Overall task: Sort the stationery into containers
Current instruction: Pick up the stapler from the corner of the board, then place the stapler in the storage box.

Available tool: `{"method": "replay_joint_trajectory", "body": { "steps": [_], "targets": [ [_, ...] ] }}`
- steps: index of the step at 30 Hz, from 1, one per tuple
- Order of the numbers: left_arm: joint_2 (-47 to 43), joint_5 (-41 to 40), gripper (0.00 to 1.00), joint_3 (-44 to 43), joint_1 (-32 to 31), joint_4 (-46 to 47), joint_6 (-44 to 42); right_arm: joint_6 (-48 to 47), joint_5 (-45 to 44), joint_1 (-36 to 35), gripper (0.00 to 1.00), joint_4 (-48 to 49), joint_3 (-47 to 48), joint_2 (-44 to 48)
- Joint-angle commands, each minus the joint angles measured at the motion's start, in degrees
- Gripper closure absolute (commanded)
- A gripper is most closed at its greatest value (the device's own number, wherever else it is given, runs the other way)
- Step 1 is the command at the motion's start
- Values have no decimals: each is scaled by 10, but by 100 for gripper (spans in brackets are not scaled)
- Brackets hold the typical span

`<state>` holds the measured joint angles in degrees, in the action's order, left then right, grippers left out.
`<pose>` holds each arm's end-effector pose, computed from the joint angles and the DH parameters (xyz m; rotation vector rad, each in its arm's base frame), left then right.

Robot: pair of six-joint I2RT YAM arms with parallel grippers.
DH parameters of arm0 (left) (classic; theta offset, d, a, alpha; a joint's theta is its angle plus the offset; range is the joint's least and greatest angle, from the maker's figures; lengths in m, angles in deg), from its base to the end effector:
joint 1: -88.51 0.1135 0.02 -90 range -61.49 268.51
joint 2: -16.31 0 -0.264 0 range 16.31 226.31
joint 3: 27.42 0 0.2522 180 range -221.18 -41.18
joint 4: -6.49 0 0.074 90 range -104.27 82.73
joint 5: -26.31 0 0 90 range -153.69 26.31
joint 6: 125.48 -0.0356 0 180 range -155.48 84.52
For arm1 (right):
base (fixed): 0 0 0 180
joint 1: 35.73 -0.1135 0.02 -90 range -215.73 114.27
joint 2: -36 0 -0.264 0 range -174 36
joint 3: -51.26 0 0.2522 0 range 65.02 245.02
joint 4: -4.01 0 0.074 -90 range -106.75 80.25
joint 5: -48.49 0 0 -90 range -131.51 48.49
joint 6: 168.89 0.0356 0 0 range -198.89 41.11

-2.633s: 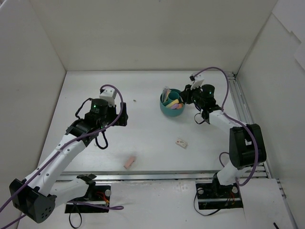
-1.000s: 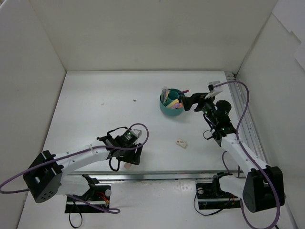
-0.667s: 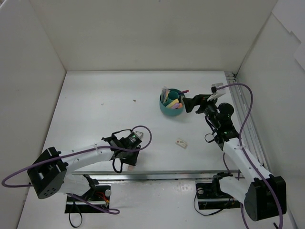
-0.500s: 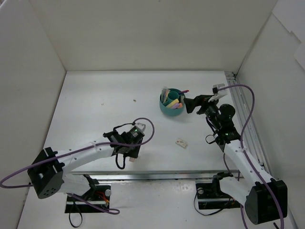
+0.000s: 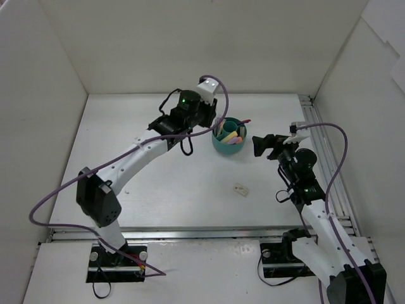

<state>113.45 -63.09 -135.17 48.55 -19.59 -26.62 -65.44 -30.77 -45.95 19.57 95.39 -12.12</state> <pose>0.3112 -0.2613 0.3927 0.5123 1.8131 -0.6014 0.1977 0.0424 0.3144 -0.1200 1.3832 0.4736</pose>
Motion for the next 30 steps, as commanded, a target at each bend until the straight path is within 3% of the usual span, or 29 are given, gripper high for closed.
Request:
{"method": "replay_joint_trajectory", "body": {
  "steps": [1,4,8,13,19,30],
  "targets": [
    [51,69,100,-94,2,77,-56,-4,-54,-5,2,11,-2,28],
    [119,141,99,-154,7,103,-49,4,-79,-5,2,-4,-8,43],
    [165,178,96,-197,7,153,-39,17,-106,-5,2,-37,-12,56],
    [228,182,96,-208,12,223,-24,25,-106,-5,2,-66,-14,71],
    [304,174,97,-279,12,233,-17,19,-105,-7,2,-112,-15,94],
    [272,151,100,-173,17,297,-18,2,-121,-6,2,-139,-17,109]
  ]
}}
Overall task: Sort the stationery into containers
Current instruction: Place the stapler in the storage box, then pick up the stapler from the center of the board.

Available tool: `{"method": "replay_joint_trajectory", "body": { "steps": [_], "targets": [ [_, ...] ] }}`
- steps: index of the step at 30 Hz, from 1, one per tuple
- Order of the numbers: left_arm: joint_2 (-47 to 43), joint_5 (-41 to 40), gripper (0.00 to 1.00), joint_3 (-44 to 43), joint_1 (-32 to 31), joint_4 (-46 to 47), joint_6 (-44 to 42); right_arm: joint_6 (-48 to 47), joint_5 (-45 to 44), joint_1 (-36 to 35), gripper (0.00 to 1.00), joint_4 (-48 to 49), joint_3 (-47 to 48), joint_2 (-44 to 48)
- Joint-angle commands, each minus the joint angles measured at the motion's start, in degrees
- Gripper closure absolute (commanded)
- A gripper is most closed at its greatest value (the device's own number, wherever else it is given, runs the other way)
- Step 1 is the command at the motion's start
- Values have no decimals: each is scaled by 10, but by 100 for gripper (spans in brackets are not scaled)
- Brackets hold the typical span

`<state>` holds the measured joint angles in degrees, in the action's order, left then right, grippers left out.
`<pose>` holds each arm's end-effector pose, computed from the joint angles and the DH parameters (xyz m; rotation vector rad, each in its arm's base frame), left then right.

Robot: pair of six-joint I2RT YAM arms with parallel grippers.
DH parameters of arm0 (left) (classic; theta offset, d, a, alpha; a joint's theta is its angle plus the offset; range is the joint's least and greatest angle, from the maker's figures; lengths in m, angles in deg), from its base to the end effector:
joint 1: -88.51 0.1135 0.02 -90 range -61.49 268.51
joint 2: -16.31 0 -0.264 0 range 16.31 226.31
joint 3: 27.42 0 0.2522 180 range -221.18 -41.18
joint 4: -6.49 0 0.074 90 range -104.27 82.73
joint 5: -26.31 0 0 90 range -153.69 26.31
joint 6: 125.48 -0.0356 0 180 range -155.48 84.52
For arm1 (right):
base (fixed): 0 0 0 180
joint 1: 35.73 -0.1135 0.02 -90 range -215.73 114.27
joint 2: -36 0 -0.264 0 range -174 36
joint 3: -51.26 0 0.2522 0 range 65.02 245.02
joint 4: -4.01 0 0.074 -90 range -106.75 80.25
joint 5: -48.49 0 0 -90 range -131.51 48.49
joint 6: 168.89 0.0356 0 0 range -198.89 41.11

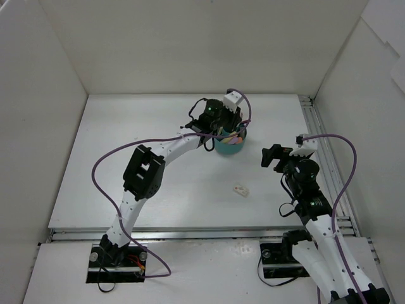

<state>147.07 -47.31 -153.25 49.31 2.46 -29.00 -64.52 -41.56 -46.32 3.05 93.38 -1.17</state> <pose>0.4202 -0.3557 0.2749 0.7117 1.6468 -0.8269 0.1673 0.0313 0.3024 0.0505 1.5102 0.3495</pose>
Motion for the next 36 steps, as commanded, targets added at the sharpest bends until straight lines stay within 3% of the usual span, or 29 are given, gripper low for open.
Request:
{"method": "replay_joint_trajectory", "body": {
  "steps": [1,15,16,19,26,30,31,32,36],
  "targets": [
    [-67,-5,100,22,16,81,6,-8,-12,-3,2,25,4,-2],
    [-102,30,98,107,26,115,24,-13,-6,-3,2,21,4,-2],
    [-103,31,94,108,26,112,25,-14,-3,-3,2,23,4,-4],
    [-112,37,68,116,26,105,23,-18,22,-3,2,21,7,-12],
    [-162,41,50,146,26,102,12,-28,72,-4,2,-3,9,-18],
    [-202,62,34,172,26,107,6,-34,110,-31,2,-78,24,-30],
    [-210,66,27,174,26,107,6,-33,115,-39,2,-91,25,-35],
    [-225,67,1,177,26,104,6,-36,124,-52,2,-100,27,-52],
    [-285,60,0,202,26,61,1,-2,143,-72,2,-154,45,-141]
  ]
}}
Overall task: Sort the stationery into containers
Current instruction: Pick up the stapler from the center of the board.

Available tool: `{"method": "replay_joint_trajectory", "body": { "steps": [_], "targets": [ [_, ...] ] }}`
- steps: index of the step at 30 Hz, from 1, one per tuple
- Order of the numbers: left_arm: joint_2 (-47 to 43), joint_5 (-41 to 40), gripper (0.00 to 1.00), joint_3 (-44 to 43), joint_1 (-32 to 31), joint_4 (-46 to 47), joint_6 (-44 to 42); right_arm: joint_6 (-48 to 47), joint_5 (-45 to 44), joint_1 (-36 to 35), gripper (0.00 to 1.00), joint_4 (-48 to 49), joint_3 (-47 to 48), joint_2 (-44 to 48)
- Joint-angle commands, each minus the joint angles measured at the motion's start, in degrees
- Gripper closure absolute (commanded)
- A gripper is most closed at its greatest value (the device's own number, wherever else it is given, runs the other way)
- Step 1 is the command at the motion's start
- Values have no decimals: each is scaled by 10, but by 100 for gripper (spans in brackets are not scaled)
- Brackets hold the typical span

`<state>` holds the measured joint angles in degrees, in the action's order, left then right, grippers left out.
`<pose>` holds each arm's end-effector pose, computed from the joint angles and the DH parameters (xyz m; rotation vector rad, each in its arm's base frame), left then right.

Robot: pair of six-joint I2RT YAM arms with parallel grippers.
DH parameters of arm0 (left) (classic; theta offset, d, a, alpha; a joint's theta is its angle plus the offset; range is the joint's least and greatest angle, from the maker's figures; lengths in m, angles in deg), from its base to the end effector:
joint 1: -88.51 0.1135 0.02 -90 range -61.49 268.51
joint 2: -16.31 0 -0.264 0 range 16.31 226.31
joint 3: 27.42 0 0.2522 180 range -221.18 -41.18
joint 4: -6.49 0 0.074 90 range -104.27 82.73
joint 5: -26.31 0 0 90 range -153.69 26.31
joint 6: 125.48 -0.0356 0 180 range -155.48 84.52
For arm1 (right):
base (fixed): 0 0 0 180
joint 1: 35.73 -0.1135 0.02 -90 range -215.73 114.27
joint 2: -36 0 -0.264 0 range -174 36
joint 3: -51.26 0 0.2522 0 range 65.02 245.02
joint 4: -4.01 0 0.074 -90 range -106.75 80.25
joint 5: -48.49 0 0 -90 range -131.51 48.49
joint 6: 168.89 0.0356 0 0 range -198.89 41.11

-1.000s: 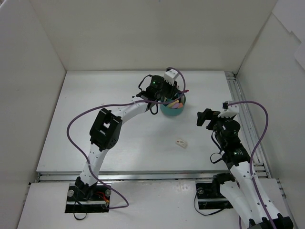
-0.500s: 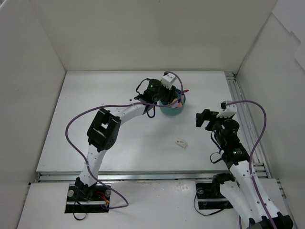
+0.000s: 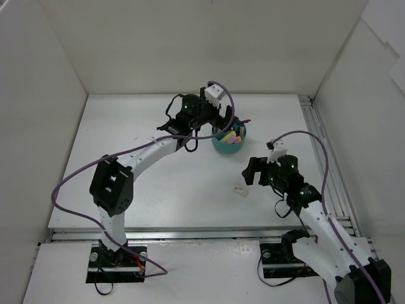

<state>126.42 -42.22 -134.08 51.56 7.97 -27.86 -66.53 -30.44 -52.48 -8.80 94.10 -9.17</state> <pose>0.3674 -0.2927 0.3425 0.7105 1.5206 -0.8945 0.1810 0.0616 0.2620 -0.2089 1.8515 0.5317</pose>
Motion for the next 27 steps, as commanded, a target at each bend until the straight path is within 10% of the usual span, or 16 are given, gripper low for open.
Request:
{"method": "replay_joint_trajectory", "body": {
  "steps": [1,20,27],
  "targets": [
    [-114,4,0,21,4,-1,-11,33,35,-12,2,-39,41,-78],
    [-508,-331,0,388,31,-148,49,64,-94,-140,6,-82,126,-341],
    [-562,-377,0,418,42,-188,58,81,-159,-170,48,-126,157,-394]
  ]
}}
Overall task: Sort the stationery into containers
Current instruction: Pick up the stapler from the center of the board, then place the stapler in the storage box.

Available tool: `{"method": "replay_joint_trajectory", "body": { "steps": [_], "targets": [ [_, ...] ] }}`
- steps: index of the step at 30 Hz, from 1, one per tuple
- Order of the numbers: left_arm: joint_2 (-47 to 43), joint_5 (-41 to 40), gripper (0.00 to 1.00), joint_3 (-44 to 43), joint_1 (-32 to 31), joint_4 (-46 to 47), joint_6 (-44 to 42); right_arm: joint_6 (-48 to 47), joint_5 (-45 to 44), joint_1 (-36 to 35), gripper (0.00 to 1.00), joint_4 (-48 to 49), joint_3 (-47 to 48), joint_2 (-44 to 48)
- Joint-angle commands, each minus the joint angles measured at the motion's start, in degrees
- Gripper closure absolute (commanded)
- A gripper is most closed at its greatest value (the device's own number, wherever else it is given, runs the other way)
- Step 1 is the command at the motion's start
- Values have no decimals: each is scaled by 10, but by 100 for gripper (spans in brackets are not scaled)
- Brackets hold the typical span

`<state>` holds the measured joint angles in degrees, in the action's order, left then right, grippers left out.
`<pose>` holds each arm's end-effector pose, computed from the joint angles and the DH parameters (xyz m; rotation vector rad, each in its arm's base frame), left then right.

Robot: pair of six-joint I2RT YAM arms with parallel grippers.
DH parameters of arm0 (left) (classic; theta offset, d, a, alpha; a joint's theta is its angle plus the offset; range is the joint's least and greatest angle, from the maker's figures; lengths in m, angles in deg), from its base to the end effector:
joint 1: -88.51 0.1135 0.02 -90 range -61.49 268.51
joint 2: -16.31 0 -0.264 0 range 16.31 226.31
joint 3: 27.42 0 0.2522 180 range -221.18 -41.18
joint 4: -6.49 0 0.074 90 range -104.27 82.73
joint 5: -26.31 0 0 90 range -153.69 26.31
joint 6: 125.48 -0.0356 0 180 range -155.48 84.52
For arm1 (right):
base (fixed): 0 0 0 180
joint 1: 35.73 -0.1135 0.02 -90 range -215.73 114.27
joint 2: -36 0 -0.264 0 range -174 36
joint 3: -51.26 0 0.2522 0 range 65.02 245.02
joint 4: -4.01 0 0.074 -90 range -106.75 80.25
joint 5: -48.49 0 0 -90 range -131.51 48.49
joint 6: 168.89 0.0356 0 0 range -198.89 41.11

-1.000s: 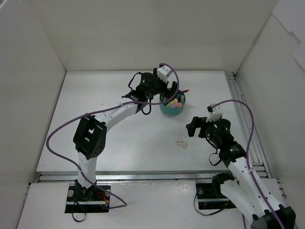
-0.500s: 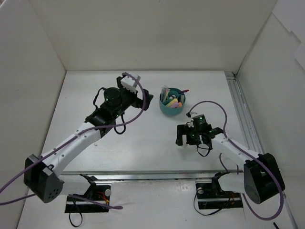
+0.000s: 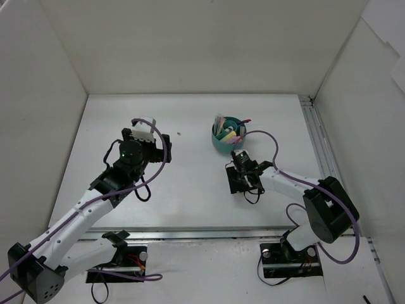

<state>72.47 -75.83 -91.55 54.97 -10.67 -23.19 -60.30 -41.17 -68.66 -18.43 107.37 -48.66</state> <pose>0.1960 -0.1209 0.3504 0.1658 1.7368 -0.4057 0.2399 0.1556 0.1707 -0.3150 2.4829 0.3920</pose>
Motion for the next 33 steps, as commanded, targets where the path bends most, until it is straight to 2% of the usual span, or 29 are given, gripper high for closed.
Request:
{"method": "replay_joint_trajectory", "body": {
  "steps": [1,6,9,12,15,21,23,27,33],
  "targets": [
    [-30,-45,0,-5,8,-2,10,22,-54,-13,53,-31,24,4],
    [-39,-57,0,4,8,-4,7,24,-54,-21,78,-35,22,-1],
    [-37,-57,0,5,8,-6,6,8,-53,-28,86,-34,31,7],
    [-40,-61,0,5,14,-8,8,-18,-55,-32,87,-22,57,38],
    [-46,-68,0,12,14,-9,13,-50,-36,-34,88,40,75,86],
    [-50,-66,0,29,33,-36,58,-150,-8,-7,87,221,100,138],
    [-53,-49,0,39,42,-37,69,-174,11,11,86,271,118,109],
    [-63,-50,0,44,54,-53,84,-220,14,48,88,264,221,24],
    [-97,-54,0,50,72,-78,89,-220,61,98,88,317,280,-79]
  ]
}}
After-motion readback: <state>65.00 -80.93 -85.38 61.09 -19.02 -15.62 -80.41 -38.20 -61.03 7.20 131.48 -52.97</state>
